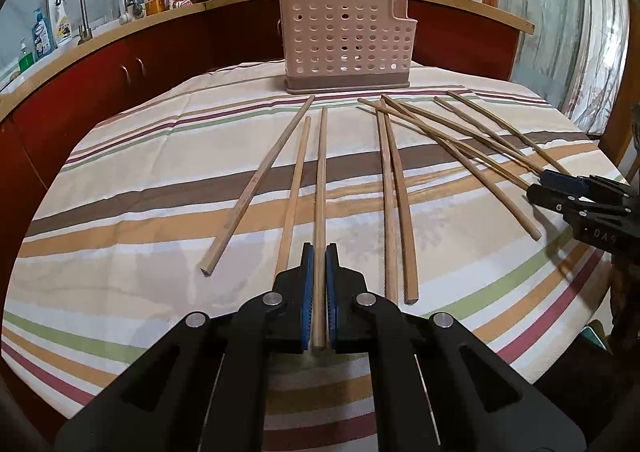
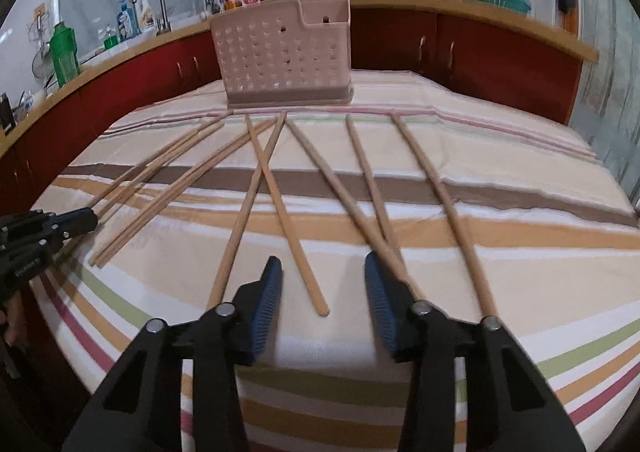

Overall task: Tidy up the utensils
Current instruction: 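Lift the held chopsticks upright with both tools toward the beige caddy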

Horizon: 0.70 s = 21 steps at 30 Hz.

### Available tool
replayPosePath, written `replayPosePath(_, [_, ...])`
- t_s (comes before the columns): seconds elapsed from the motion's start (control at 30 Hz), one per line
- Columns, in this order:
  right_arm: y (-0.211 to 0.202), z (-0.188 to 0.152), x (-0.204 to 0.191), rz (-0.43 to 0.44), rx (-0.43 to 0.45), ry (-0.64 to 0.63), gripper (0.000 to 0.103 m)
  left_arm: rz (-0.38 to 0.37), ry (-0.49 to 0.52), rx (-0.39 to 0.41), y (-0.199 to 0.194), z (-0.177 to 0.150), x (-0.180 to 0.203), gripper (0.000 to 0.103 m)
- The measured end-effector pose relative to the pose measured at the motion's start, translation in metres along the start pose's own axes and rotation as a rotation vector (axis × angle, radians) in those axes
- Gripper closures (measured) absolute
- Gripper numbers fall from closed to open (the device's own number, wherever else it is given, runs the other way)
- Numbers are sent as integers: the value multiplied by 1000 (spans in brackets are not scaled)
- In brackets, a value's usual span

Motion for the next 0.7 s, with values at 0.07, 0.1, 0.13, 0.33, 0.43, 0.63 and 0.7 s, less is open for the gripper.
replayPosePath(0.07, [-1,-1,-3,25,5,-19,79,-1,-8,-5,2,-1,-2,97])
replayPosePath(0.1, [-1,-2,-4,33,9,-23,82,1,-10,-6,3,-2,-2,97])
replayPosePath(0.13, [-2,-3,-6,45,13,-31,89,2,-13,-8,3,-3,-3,97])
replayPosePath(0.33, [-6,-6,-7,65,18,-22,94,4,-13,-1,4,-6,-3,97])
replayPosePath(0.43, [-14,-5,-8,60,33,-23,95,1,-21,7,1,-4,-3,97])
replayPosePath(0.63, [-41,13,-13,46,125,-45,96,5,-30,74,-18,7,-3,97])
replayPosePath(0.7, [-48,18,-15,44,150,-49,97,8,-34,102,-26,12,-2,97])
Point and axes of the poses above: each gripper's, at about its wrist camera, not at the fingertips, and y roughly the way its jaws point, x to its right, z to its top, the point moved 1 cm from there along y, roughly the way its jaws point, and after that the axes turned 6 degrees about x, right-handed, at the moved point
